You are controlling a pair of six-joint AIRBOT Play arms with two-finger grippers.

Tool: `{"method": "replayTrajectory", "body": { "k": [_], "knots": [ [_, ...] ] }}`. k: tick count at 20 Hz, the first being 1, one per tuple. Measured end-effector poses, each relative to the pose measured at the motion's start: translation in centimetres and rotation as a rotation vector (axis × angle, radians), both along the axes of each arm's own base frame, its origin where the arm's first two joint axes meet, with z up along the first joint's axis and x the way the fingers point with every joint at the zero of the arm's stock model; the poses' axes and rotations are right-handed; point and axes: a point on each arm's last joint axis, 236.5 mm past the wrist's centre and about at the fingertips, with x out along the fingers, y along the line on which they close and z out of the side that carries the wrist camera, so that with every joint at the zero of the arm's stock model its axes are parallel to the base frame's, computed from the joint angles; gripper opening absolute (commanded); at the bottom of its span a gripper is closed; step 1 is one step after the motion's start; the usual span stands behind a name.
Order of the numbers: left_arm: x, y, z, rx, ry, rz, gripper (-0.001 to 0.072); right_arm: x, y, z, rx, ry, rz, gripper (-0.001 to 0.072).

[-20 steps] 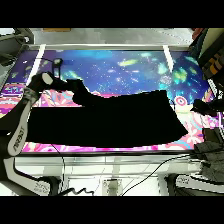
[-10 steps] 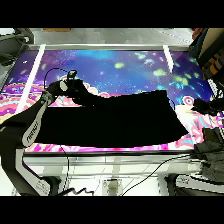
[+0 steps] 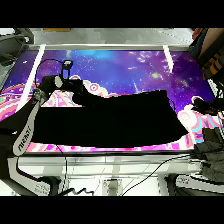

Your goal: Fold the clothes and pants, and hang the long-sleeved shirts on hangers.

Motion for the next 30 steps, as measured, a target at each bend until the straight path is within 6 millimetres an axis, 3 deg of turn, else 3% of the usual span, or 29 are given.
{"method": "replayTrajectory", "body": {
  "k": [6, 7, 8, 9, 11, 16, 20, 25, 28, 30],
  "knots": [
    [0.0, 0.0, -4.5, 0.016, 0.063, 0.001, 0.0664, -0.1, 0.1, 0.0, 0.003, 0.004, 0.002, 0.0016],
    [0.1, -0.2, -5.1, 0.009, 0.068, 0.004, 0.0564, -0.1, 0.1, 0.0, 0.003, 0.004, 0.002, 0.0016],
    [0.2, -0.4, -5.6, -0.001, 0.068, 0.008, 0.0335, -0.1, 0.1, 0.0, 0.003, 0.003, 0.002, 0.0016],
    [0.5, -0.7, -5.9, -0.014, 0.063, 0.013, 0.0176, -0.1, 0.1, 0.0, 0.003, 0.004, 0.002, 0.0016],
    [1.0, -0.9, -6.2, -0.032, 0.048, 0.022, 0.001, -0.1, 0.1, 0.0, 0.003, 0.003, 0.002, 0.0016],
    [1.6, -1.3, -5.7, -0.057, 0.018, 0.039, 0.0009, -0.1, 0.1, 0.0, 0.004, 0.004, 0.002, 0.0015],
    [0.9, -1.2, -1.7, -0.053, -0.006, 0.026, 0.0009, -0.2, 0.2, 0.0, 0.009, 0.01, 0.005, 0.0016],
    [-1.1, -1.0, 8.2, -0.054, -0.115, 0.002, 0.0008, -0.8, 0.2, -0.3, 0.002, 0.031, 0.024, 0.0016],
    [-4.3, -0.6, 13.4, -0.03, -0.136, -0.034, 0.0007, -1.3, 0.1, -0.5, -0.01, 0.052, 0.042, 0.0016],
    [-7.3, -0.1, 15.2, 0.016, -0.102, -0.091, 0.0006, -1.4, 0.0, -0.5, -0.016, 0.057, 0.046, 0.0016]
  ]
}}
